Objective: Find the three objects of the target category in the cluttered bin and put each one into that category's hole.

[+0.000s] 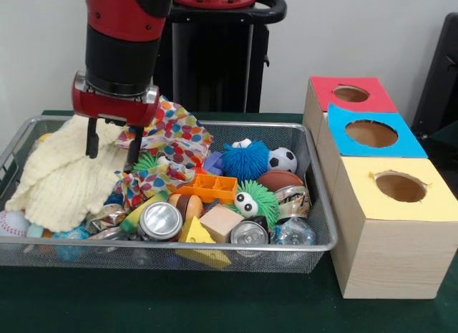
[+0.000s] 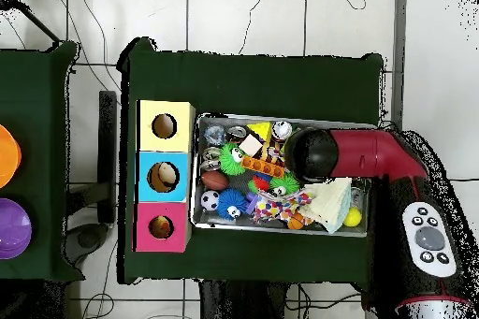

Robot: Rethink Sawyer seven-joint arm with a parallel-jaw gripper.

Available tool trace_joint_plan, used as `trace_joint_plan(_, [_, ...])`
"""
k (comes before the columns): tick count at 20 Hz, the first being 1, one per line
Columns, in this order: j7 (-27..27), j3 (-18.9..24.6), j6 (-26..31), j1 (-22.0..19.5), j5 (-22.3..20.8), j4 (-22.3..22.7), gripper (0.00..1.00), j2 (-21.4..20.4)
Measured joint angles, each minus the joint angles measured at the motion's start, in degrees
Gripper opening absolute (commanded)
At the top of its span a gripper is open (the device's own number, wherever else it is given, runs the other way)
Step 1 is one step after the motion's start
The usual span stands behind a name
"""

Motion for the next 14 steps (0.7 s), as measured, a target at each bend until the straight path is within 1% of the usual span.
trace_joint_plan(14, [0.0, 0.0, -0.33, 0.98, -0.11, -0.27, 1.0, 3.8])
